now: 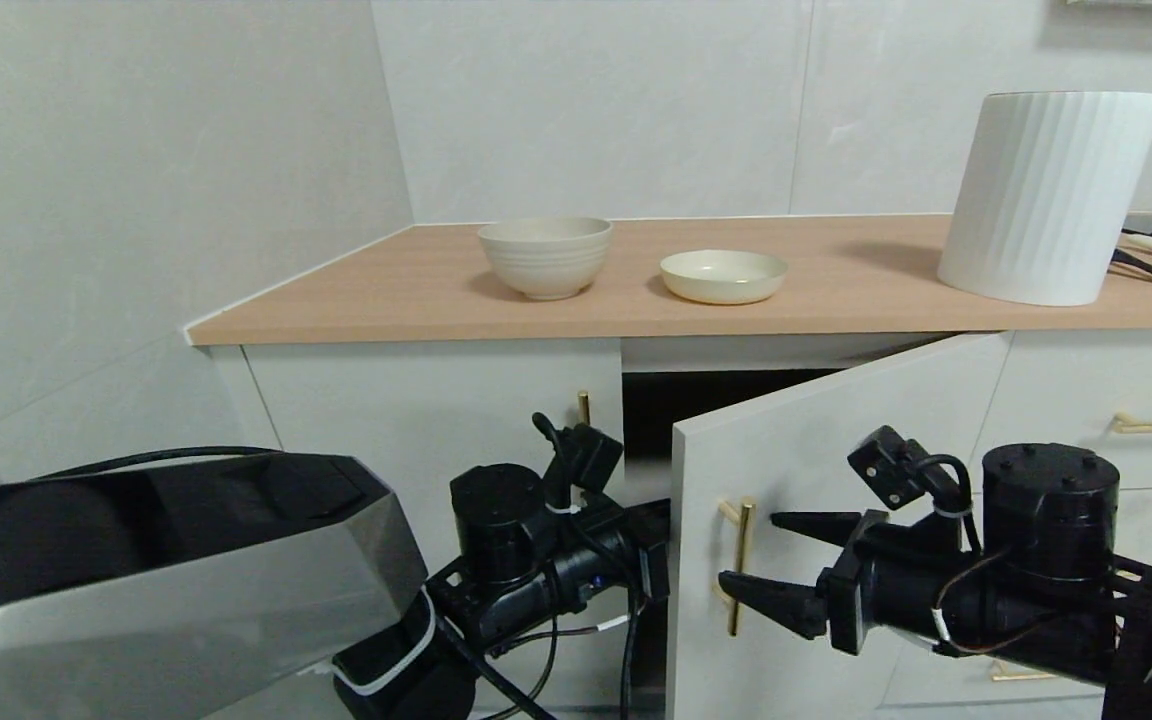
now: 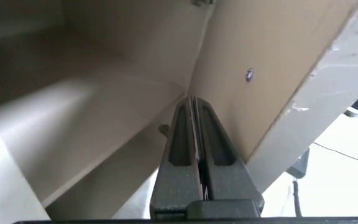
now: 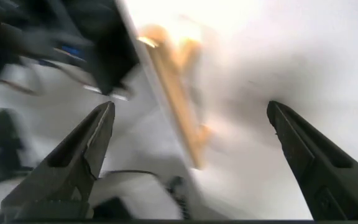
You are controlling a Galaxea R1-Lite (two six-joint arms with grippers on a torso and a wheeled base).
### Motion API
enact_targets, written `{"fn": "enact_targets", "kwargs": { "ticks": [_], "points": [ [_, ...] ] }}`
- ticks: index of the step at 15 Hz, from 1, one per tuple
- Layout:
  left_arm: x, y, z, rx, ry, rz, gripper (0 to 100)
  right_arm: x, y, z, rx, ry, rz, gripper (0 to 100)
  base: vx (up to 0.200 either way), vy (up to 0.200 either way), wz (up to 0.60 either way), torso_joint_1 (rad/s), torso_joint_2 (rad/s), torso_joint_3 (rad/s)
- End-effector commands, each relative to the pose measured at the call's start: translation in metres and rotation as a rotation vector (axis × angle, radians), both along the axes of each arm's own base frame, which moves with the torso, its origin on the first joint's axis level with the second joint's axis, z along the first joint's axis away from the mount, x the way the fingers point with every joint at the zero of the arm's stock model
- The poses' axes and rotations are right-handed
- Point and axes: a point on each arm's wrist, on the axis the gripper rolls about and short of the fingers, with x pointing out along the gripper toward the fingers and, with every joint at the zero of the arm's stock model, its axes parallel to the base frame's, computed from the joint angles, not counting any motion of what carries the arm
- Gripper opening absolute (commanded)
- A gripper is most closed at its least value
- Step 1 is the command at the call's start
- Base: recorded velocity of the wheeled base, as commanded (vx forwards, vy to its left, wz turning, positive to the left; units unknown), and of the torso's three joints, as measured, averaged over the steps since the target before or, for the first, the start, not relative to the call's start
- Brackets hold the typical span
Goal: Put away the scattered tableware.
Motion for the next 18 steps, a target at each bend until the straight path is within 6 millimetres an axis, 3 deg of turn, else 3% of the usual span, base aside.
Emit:
{"fn": "enact_targets", "kwargs": {
  "ticks": [1, 7, 10, 16, 18],
  "points": [
    [-0.002, 0.001, 0.009, -0.02, -0.009, -0.007, 0, -0.018, -0.007, 0.0, -0.029, -0.008, -0.02, 100, 0.0, 0.0, 0.0, 0.0, 0.0, 0.0],
    [-0.003, 0.002, 0.009, -0.023, 0.01, -0.007, 0, -0.059, -0.031, -0.018, -0.085, 0.091, -0.021, 100, 0.0, 0.0, 0.0, 0.0, 0.0, 0.0],
    [-0.002, -0.003, 0.016, -0.017, 0.041, -0.017, 0, -0.061, -0.032, -0.014, -0.074, 0.074, -0.022, 100, 0.0, 0.0, 0.0, 0.0, 0.0, 0.0],
    [0.013, -0.026, 0.031, 0.019, 0.091, -0.035, 0, -0.065, -0.034, -0.009, -0.062, 0.053, -0.019, 100, -0.2, 0.0, 0.0, 0.006, 0.0, 0.002],
    [0.02, -0.032, 0.028, 0.024, 0.096, -0.033, 0, -0.065, -0.034, -0.009, -0.062, 0.053, -0.021, 100, 0.0, 0.0, 0.0, 0.0, 0.0, 0.0]
  ]
}}
